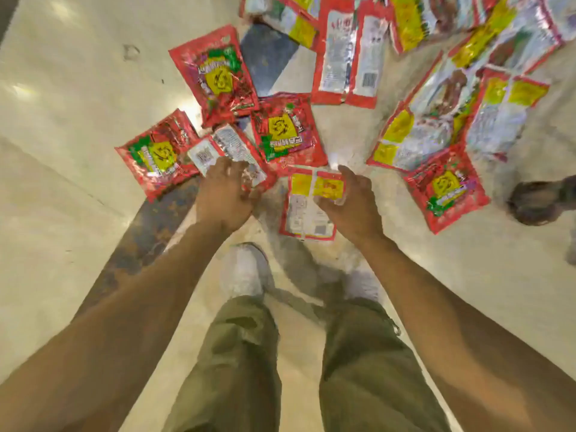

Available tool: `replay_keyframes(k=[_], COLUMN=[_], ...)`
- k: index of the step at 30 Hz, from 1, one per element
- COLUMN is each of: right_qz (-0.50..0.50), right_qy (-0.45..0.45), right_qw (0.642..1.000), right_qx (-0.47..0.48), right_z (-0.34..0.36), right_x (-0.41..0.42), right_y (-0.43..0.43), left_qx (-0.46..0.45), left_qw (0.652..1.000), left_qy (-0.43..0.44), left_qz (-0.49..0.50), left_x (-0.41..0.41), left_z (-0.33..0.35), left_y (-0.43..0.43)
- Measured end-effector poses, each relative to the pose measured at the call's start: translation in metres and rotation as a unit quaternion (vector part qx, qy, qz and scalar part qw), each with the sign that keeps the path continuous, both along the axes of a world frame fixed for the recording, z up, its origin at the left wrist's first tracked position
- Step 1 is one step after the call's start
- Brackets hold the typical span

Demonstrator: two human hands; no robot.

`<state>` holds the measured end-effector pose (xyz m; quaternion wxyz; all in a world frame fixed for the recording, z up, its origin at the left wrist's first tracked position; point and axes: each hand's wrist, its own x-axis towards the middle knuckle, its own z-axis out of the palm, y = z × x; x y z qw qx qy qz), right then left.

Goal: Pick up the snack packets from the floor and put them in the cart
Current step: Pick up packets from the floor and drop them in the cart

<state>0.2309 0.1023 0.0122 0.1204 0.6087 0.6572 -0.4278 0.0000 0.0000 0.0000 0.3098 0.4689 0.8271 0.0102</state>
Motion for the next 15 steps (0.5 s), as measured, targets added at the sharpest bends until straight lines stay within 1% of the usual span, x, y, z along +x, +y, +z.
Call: replay_keyframes(k=[1,2,3,5,8,9,10,11,12,15], right_qz=[-0.029,-0.064,-0.097,-0.158,-0.219,-0.225,-0.230,-0.236,-0.246,-0.252], right_qy=[0.007,-0.001,0.002,-0.016,-0.029,-0.026,-0.032,-0.033,-0.034,-0.011], right_qw=[1.000,0.998,0.995,0.987,0.975,0.974,0.972,0.971,0.968,0.965], right_qx=[0.005,-0.004,-0.011,-0.019,-0.012,-0.010,-0.017,-0.026,-0.044,-0.076], right_z=[-0.017,-0.027,-0.039,-0.056,-0.069,-0.073,-0.075,-0.079,-0.080,-0.094], right_x=[-0.001,-0.005,-0.008,-0.015,-0.028,-0.031,-0.033,-0.035,-0.037,-0.037], right_y=[-0.008,-0.012,-0.019,-0.031,-0.038,-0.040,-0.040,-0.040,-0.038,-0.032], left_qx=[0.009,0.010,0.005,0.007,0.048,0.065,0.068,0.067,0.061,0.066], left_qw=[0.997,0.986,0.971,0.932,0.849,0.817,0.792,0.777,0.765,0.746], left_qy=[0.021,0.055,0.068,0.025,-0.095,-0.129,-0.152,-0.162,-0.174,-0.240], left_qz=[0.070,0.155,0.228,0.361,0.518,0.559,0.587,0.605,0.617,0.618], left_x=[0.000,-0.002,-0.001,0.002,-0.002,-0.003,-0.005,-0.008,-0.009,-0.011], left_z=[-0.018,-0.032,-0.043,-0.054,-0.065,-0.069,-0.071,-0.074,-0.075,-0.077], left_y=[-0.007,-0.011,-0.014,-0.015,-0.004,-0.002,0.000,0.002,0.005,0.012])
